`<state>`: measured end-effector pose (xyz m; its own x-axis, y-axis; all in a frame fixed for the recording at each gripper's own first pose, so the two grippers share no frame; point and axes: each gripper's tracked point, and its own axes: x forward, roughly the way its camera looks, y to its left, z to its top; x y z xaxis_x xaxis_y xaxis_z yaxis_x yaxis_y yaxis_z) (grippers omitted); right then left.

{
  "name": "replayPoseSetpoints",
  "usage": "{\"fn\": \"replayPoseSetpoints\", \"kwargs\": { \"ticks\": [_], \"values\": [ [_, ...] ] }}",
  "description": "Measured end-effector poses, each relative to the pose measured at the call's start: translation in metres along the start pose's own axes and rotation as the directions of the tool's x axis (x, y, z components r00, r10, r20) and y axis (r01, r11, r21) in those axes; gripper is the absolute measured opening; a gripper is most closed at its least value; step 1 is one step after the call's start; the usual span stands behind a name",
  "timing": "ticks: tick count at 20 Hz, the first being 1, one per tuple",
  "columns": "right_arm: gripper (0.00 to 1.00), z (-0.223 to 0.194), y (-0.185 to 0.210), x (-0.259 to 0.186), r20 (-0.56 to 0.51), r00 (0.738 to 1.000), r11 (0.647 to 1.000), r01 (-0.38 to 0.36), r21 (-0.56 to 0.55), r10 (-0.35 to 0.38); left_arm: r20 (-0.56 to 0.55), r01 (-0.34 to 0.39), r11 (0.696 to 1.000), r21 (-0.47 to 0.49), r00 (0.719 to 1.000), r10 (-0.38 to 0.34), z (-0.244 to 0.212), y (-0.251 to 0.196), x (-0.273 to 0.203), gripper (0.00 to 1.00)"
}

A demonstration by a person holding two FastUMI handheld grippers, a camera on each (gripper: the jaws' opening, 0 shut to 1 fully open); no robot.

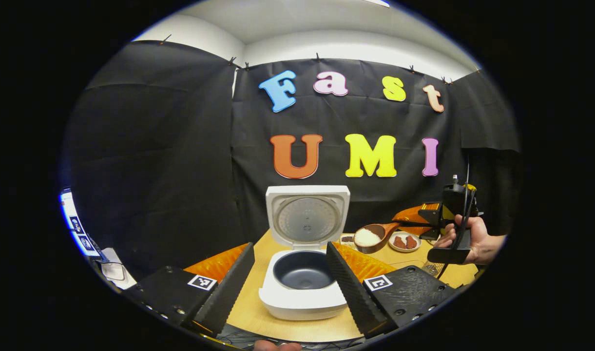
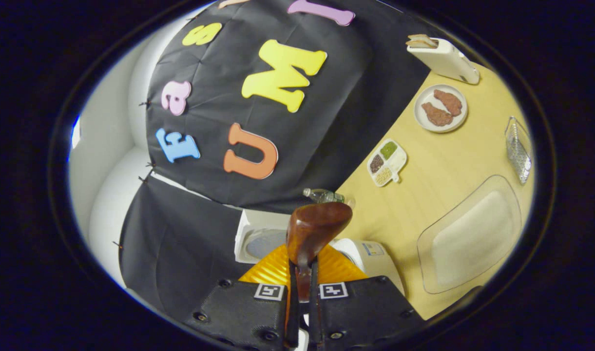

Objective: Close the left gripper, press the button to open the rice cooker; take a wooden spoon from the chopstick holder with the right hand, scoop a spoonful of rice and pour it into the rice cooker, then put the wooden spoon back into the chopstick holder.

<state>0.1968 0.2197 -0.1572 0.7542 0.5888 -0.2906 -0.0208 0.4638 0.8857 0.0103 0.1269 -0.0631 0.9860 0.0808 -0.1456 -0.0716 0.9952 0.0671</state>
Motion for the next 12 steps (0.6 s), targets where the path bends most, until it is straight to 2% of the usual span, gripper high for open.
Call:
{"fn": "replayPoseSetpoints", "kwargs": {
  "ticks": [7, 12],
  "values": [
    [0.13, -0.057, -0.025, 0.072, -0.044, 0.990, 0.976, 0.122, -0.180, -0.132, -0.029, -0.063, 0.998, -0.030, 0.998, 0.062, -0.011, 0.049, -0.019, 0.95],
    [0.13, -0.071, -0.030, 0.093, -0.026, 0.979, 0.925, 0.181, -0.335, -0.200, -0.053, -0.086, 0.995, -0.047, 0.995, 0.084, -0.025, 0.072, -0.020, 0.95]
  ]
}}
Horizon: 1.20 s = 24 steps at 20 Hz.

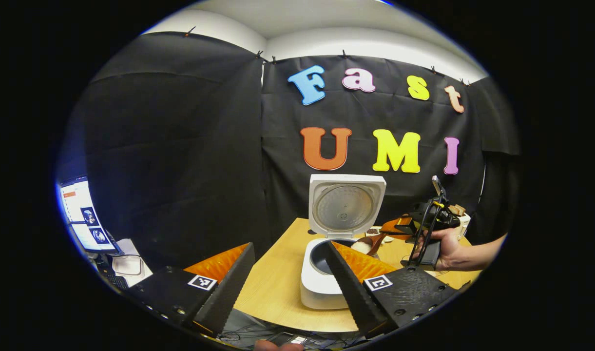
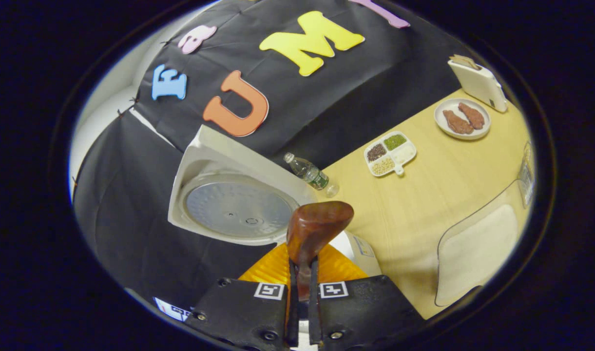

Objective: Close the left gripper, press the button to open the rice cooker; take a wooden spoon from the chopstick holder with the right hand, scoop a spoonful of rice and pour it into the rice cooker, then put the wooden spoon back into the chopstick holder.

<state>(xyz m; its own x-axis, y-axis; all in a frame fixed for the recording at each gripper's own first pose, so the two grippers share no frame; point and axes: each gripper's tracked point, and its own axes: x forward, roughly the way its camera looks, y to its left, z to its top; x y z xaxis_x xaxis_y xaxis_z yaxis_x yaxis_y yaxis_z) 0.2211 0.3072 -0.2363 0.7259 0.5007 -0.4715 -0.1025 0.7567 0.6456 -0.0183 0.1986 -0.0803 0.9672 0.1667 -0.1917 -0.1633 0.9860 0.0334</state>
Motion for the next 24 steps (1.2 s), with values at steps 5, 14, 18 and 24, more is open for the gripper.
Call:
{"fn": "replayPoseSetpoints", "kwargs": {
  "ticks": [5, 14, 18, 24],
  "values": [
    [0.13, -0.003, 0.010, 0.001, 0.009, 0.999, 0.986, 0.050, -0.161, -0.049, 0.013, 0.011, 1.000, -0.028, 1.000, -0.011, -0.001, 0.008, 0.008, 0.95],
    [0.13, -0.006, 0.039, -0.001, 0.056, 0.994, 0.873, 0.105, -0.476, -0.089, 0.024, 0.018, 0.998, -0.058, 1.000, -0.016, -0.002, 0.018, 0.011, 0.95],
    [0.13, -0.003, 0.055, -0.003, 0.088, 0.992, 0.792, 0.124, -0.598, -0.088, 0.026, 0.002, 0.999, -0.053, 1.000, 0.000, -0.005, 0.023, 0.011, 0.94],
    [0.13, 0.002, 0.088, -0.013, 0.161, 0.987, 0.568, 0.149, -0.809, -0.029, 0.027, -0.007, 0.998, -0.064, 1.000, 0.009, -0.008, 0.030, 0.004, 0.95]
  ]
}}
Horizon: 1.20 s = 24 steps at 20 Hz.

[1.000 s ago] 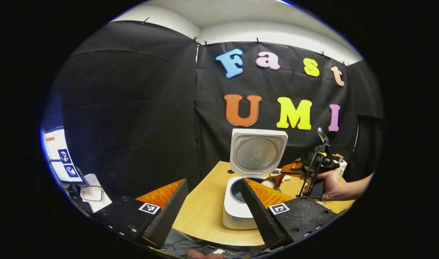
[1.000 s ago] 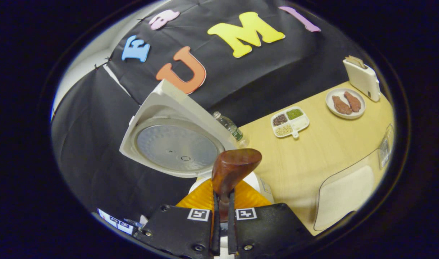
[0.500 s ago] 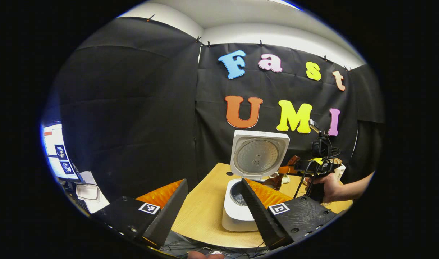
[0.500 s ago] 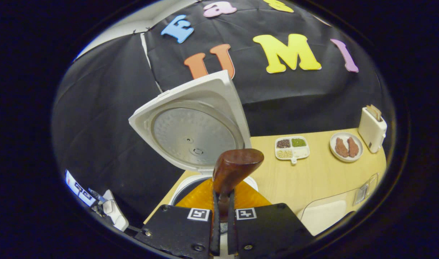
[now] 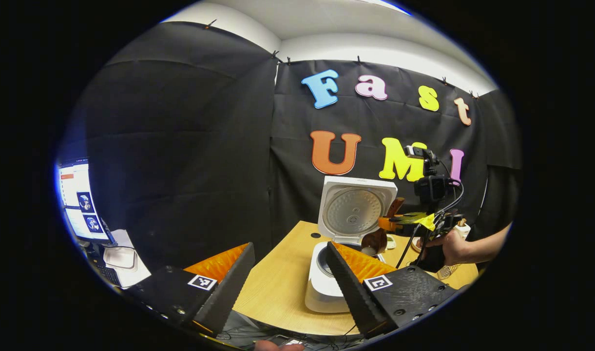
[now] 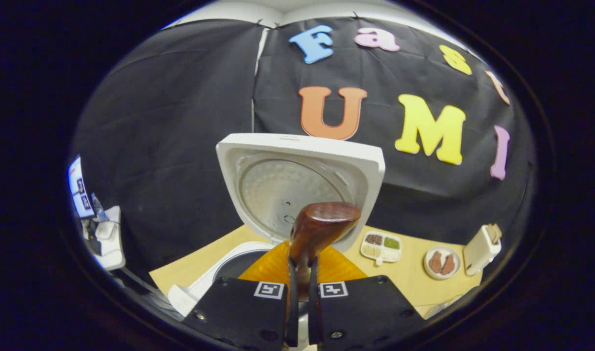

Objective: Close the left gripper, press the button to open the rice cooker; take a wooden spoon from the chopstick holder with the right hand, scoop a spoonful of rice and pour it into the rice cooker, then put the wooden spoon back into the chopstick holder.

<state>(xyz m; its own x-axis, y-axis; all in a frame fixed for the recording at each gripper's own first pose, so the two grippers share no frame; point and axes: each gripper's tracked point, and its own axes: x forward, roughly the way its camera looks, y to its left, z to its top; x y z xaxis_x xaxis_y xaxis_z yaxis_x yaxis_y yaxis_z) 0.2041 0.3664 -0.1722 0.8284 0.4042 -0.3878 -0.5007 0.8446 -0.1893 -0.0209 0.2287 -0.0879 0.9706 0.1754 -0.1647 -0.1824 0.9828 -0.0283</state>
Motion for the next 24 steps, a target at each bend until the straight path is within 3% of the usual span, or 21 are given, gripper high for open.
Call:
{"fn": "replayPoseSetpoints", "kwargs": {
  "ticks": [4, 9, 11, 16, 19, 21, 24],
  "values": [
    [0.13, 0.019, 0.019, -0.010, 0.071, 0.997, 0.973, -0.002, -0.232, 0.019, 0.004, -0.003, 1.000, -0.008, 1.000, 0.003, 0.001, 0.002, -0.002, 0.94],
    [0.13, 0.024, 0.034, -0.024, 0.095, 0.994, 0.955, -0.025, -0.297, 0.056, 0.021, 0.005, 1.000, 0.003, 1.000, -0.005, -0.003, 0.003, -0.007, 0.94],
    [0.13, 0.025, 0.033, -0.026, 0.092, 0.994, 0.961, -0.034, -0.276, 0.062, 0.014, 0.014, 1.000, 0.007, 1.000, -0.014, -0.008, 0.001, -0.008, 0.94],
    [0.13, 0.027, 0.026, -0.034, 0.088, 0.995, 0.996, -0.045, -0.081, 0.053, 0.011, 0.043, 0.999, 0.012, 0.999, -0.043, -0.006, -0.009, -0.004, 0.94],
    [0.13, 0.029, 0.020, -0.042, 0.095, 0.992, 0.992, -0.095, 0.081, 0.087, 0.018, 0.045, 0.999, 0.020, 0.999, -0.045, -0.001, -0.017, -0.005, 0.94],
    [0.13, 0.025, 0.010, -0.048, 0.092, 0.989, 0.962, -0.135, 0.237, 0.116, 0.013, 0.049, 0.999, 0.002, 0.999, -0.049, 0.004, -0.029, -0.004, 0.94],
    [0.13, 0.014, -0.013, -0.062, 0.064, 0.981, 0.840, -0.189, 0.509, 0.183, 0.021, 0.059, 0.998, -0.031, 0.998, -0.058, 0.012, -0.053, -0.005, 0.95]
  ]
}}
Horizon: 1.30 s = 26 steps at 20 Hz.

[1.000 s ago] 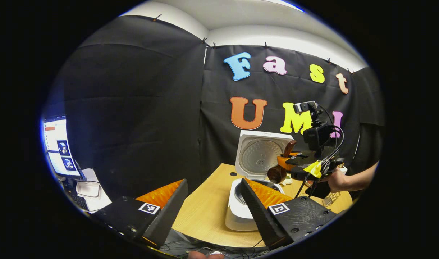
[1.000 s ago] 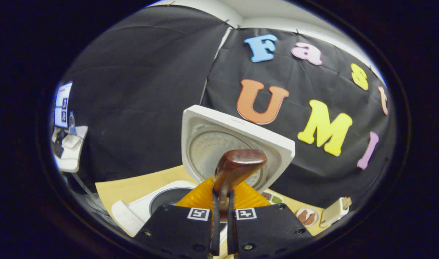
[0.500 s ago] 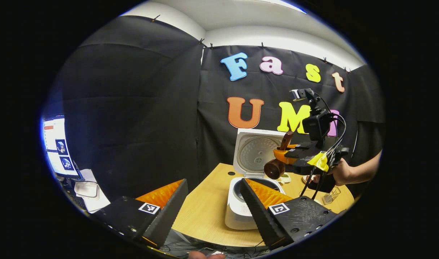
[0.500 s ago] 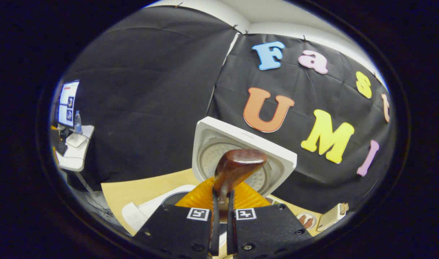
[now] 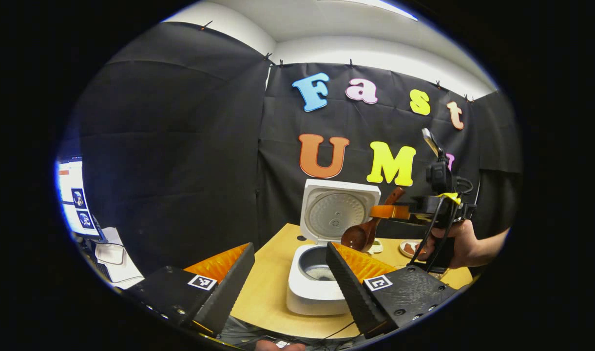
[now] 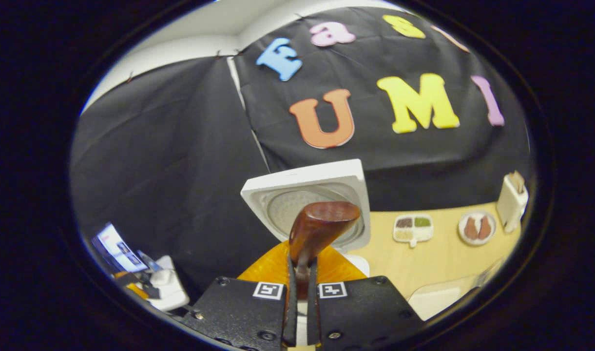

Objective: Close the left gripper, press the button to open the rice cooker; take a wooden spoon from the chopstick holder with the right hand, scoop a spoonful of rice and pour it into the rice cooker, then put the wooden spoon back into the chopstick holder.

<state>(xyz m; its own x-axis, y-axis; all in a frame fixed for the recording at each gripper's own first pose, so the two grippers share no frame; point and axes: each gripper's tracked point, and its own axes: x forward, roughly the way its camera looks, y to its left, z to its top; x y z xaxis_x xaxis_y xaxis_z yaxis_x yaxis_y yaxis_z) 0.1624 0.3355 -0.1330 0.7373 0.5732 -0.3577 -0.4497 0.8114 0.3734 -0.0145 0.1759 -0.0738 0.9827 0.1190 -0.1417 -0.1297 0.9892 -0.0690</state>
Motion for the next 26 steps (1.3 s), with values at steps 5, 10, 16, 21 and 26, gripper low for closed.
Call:
{"fn": "replayPoseSetpoints", "kwargs": {
  "ticks": [5, 10, 16, 21, 26],
  "values": [
    [0.13, 0.019, -0.051, -0.054, 0.001, 0.999, 0.932, -0.046, 0.359, 0.048, 0.017, 0.040, 0.999, 0.021, 0.999, -0.040, 0.007, -0.055, 0.004, 0.94],
    [0.13, 0.045, -0.155, -0.120, 0.055, 0.995, 0.873, 0.047, 0.485, -0.084, -0.010, 0.151, 0.988, 0.022, 0.988, -0.151, 0.002, -0.126, 0.011, 0.94],
    [0.13, 0.043, -0.290, -0.199, 0.061, 0.942, 0.832, 0.261, 0.490, -0.331, -0.033, 0.233, 0.972, 0.021, 0.972, -0.232, 0.000, -0.185, 0.031, 0.94],
    [0.13, 0.018, -0.393, -0.234, 0.013, 0.860, 0.774, 0.452, 0.443, -0.510, -0.074, 0.258, 0.966, -0.017, 0.963, -0.259, -0.010, -0.221, 0.047, 0.94],
    [0.13, -0.021, -0.451, -0.214, -0.042, 0.825, 0.730, 0.521, 0.443, -0.564, -0.126, 0.265, 0.963, 0.045, 0.958, -0.258, -0.019, -0.240, 0.057, 0.94]
  ]
}}
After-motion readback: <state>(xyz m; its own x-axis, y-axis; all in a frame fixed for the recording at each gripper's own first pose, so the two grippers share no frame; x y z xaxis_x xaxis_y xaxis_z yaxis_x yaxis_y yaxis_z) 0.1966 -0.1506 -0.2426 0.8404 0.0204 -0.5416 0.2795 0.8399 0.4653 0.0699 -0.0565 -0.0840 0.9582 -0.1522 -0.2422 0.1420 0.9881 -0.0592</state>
